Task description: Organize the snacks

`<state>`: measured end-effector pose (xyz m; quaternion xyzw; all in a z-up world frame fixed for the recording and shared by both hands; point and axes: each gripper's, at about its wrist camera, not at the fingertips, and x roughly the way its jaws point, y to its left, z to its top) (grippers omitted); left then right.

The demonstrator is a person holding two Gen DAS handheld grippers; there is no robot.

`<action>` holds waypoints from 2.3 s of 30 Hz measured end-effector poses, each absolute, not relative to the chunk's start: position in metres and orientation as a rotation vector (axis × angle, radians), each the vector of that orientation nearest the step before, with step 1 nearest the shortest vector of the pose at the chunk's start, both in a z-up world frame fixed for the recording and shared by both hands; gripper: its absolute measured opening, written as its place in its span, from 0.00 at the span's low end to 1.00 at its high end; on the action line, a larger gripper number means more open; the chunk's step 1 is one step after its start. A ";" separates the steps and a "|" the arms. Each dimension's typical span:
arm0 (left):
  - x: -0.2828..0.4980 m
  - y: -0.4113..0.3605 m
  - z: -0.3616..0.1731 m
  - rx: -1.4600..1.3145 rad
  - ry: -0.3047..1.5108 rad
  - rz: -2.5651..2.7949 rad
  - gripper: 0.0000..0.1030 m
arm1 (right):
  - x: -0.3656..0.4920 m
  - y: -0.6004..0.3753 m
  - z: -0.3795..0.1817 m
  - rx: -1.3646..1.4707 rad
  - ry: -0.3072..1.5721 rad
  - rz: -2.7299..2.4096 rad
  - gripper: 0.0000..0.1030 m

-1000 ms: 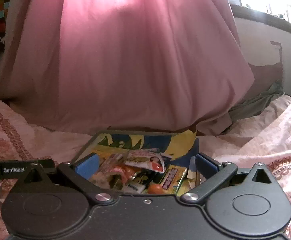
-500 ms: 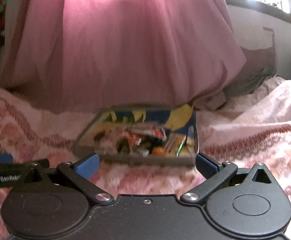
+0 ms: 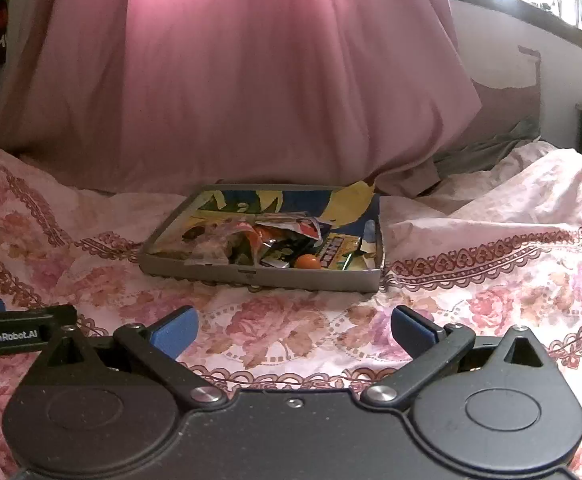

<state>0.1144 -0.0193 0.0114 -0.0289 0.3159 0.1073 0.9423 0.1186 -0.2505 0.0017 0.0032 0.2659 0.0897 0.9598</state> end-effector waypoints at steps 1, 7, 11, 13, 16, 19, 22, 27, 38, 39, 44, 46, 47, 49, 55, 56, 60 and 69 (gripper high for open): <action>0.114 -0.019 0.011 -0.060 0.646 0.221 1.00 | 0.119 -0.251 0.001 0.008 0.544 0.178 0.99; 0.114 -0.021 0.007 -0.039 0.669 0.230 1.00 | 0.124 -0.255 -0.003 0.029 0.573 0.157 0.99; 0.114 -0.021 0.005 -0.038 0.676 0.232 1.00 | 0.124 -0.257 -0.005 0.047 0.587 0.149 0.99; 0.114 -0.021 0.005 -0.037 0.678 0.234 1.00 | 0.125 -0.258 -0.005 0.052 0.594 0.147 0.99; 0.114 -0.021 0.004 -0.036 0.682 0.237 1.00 | 0.126 -0.258 -0.006 0.055 0.604 0.147 0.99; 0.114 -0.021 0.004 -0.034 0.685 0.238 1.00 | 0.127 -0.258 -0.007 0.053 0.607 0.148 0.99; 0.115 -0.021 0.004 -0.034 0.685 0.238 1.00 | 0.127 -0.257 -0.007 0.050 0.609 0.150 0.99; 0.115 -0.021 0.004 -0.034 0.687 0.240 1.00 | 0.127 -0.257 -0.008 0.050 0.611 0.151 0.99; 0.116 -0.020 0.003 -0.033 0.688 0.240 1.00 | 0.127 -0.256 -0.008 0.047 0.611 0.151 0.99; 0.116 -0.020 0.003 -0.033 0.689 0.240 1.00 | 0.127 -0.256 -0.008 0.047 0.612 0.151 0.99; 0.116 -0.020 0.003 -0.033 0.689 0.239 1.00 | 0.127 -0.256 -0.008 0.047 0.612 0.151 0.99; 0.115 -0.020 0.003 -0.033 0.689 0.239 1.00 | 0.127 -0.256 -0.008 0.046 0.612 0.151 0.99; 0.115 -0.020 0.003 -0.032 0.689 0.239 1.00 | 0.127 -0.256 -0.008 0.046 0.612 0.151 0.99; 0.115 -0.020 0.003 -0.033 0.688 0.239 1.00 | 0.127 -0.256 -0.008 0.046 0.612 0.151 0.99; 0.115 -0.021 0.004 -0.033 0.689 0.239 1.00 | 0.127 -0.256 -0.008 0.046 0.613 0.151 0.99; 0.115 -0.021 0.004 -0.033 0.689 0.239 1.00 | 0.128 -0.256 -0.008 0.046 0.613 0.151 0.99; 0.115 -0.020 0.004 -0.033 0.688 0.239 1.00 | 0.127 -0.256 -0.009 0.045 0.613 0.151 0.99; 0.115 -0.020 0.004 -0.032 0.689 0.239 1.00 | 0.127 -0.255 -0.009 0.044 0.614 0.151 0.99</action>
